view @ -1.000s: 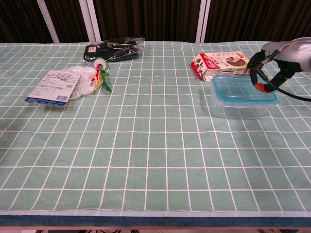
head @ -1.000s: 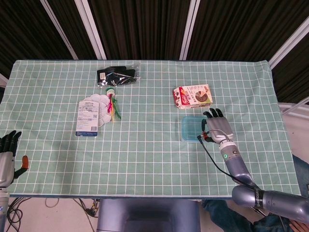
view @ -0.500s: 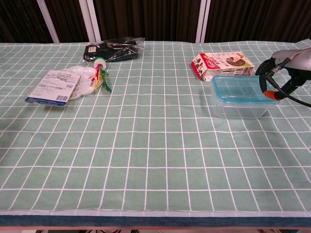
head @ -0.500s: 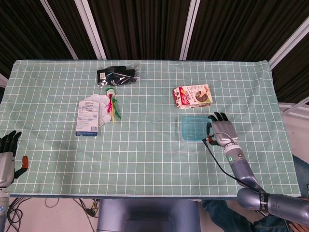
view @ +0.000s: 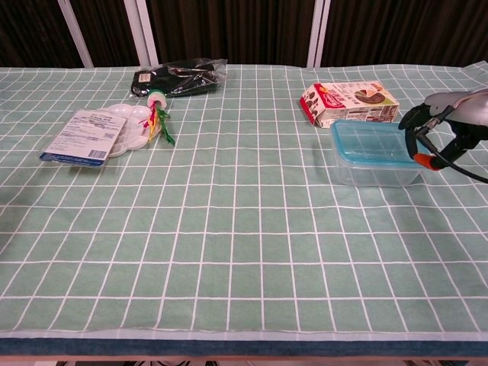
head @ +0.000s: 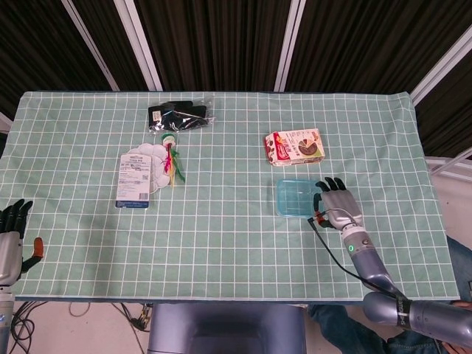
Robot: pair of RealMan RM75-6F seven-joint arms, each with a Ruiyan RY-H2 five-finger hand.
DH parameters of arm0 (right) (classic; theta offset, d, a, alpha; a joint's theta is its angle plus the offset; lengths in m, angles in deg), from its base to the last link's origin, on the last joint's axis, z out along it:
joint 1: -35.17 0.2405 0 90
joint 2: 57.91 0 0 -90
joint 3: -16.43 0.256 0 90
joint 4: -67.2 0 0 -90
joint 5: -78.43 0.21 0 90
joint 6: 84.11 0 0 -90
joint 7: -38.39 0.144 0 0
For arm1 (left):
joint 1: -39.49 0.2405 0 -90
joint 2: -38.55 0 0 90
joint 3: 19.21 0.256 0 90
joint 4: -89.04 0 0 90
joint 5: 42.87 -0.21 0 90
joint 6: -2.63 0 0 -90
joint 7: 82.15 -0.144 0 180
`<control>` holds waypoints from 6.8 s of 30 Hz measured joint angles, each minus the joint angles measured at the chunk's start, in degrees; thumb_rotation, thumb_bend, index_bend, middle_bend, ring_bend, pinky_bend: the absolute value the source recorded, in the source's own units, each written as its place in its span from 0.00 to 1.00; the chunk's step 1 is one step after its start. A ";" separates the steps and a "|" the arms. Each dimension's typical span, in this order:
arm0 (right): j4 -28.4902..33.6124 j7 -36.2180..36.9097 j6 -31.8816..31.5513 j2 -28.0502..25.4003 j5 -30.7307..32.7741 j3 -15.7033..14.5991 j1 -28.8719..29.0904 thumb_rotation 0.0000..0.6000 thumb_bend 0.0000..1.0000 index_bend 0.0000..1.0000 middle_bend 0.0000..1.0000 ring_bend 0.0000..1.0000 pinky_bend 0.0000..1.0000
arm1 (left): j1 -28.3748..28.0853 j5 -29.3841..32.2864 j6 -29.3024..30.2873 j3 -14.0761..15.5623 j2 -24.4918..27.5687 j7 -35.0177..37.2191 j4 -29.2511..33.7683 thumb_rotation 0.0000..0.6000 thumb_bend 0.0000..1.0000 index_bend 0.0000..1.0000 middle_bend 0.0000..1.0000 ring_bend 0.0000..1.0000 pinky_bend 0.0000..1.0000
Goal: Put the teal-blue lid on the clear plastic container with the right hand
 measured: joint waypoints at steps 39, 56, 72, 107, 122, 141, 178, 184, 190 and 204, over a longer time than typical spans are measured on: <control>-2.54 1.03 -1.85 2.36 -1.52 6.36 0.08 1.00 0.48 0.55 0.17 0.00 0.00 | -0.10 0.55 -0.24 -0.20 0.31 0.31 0.31 1.00 0.54 0.04 0.00 0.00 0.00; -13.98 -2.01 4.23 6.43 7.16 10.23 6.34 1.00 0.48 0.55 0.16 0.00 0.00 | -0.27 1.51 -0.49 -0.52 0.39 0.15 0.64 1.00 0.54 0.04 0.00 0.00 0.00; -22.74 0.16 9.13 10.59 7.56 8.61 7.08 1.00 0.48 0.56 0.16 0.00 0.00 | -0.55 2.97 -1.15 -0.81 0.72 -0.27 1.35 1.00 0.54 0.04 0.00 0.00 0.00; -12.48 6.41 1.35 7.45 -3.43 8.91 2.26 1.00 0.48 0.56 0.14 0.00 0.00 | -0.65 2.79 -1.18 -0.40 0.96 -0.36 1.52 1.00 0.54 0.05 0.00 0.00 0.00; 1.37 4.72 -5.83 5.12 -12.14 3.86 -2.58 1.00 0.48 0.56 0.14 0.00 0.00 | -0.70 2.55 -1.45 -0.15 1.27 -0.01 1.75 1.00 0.54 0.05 0.00 0.00 0.00; -1.40 5.18 -4.99 7.76 -14.97 2.20 -4.41 1.00 0.48 0.56 0.14 0.00 0.00 | -0.73 2.81 -1.36 -0.16 1.23 -0.30 1.77 1.00 0.54 0.05 0.00 0.00 0.00; -3.40 5.54 -2.70 6.78 -10.28 8.35 -3.09 1.00 0.48 0.57 0.14 0.00 0.00 | -0.86 3.49 -2.01 0.09 1.74 -0.23 2.41 1.00 0.54 0.05 0.00 0.00 0.00; -2.29 5.76 -2.59 4.14 -7.00 12.04 -1.85 1.00 0.48 0.57 0.14 0.00 0.00 | -0.89 3.47 -2.07 0.15 1.76 -0.25 2.48 1.00 0.54 0.05 0.00 0.00 0.00; -2.85 4.97 0.21 4.28 -4.03 12.52 0.16 1.00 0.48 0.57 0.14 0.00 0.00 | -0.90 3.59 -2.03 0.10 1.73 -0.32 2.51 1.00 0.54 0.05 0.00 0.00 0.00; -12.09 5.09 4.00 10.53 0.14 12.51 4.01 1.00 0.48 0.57 0.14 0.00 0.00 | -1.03 4.02 -2.36 0.04 1.88 -0.22 2.51 1.00 0.54 0.05 0.00 0.00 0.00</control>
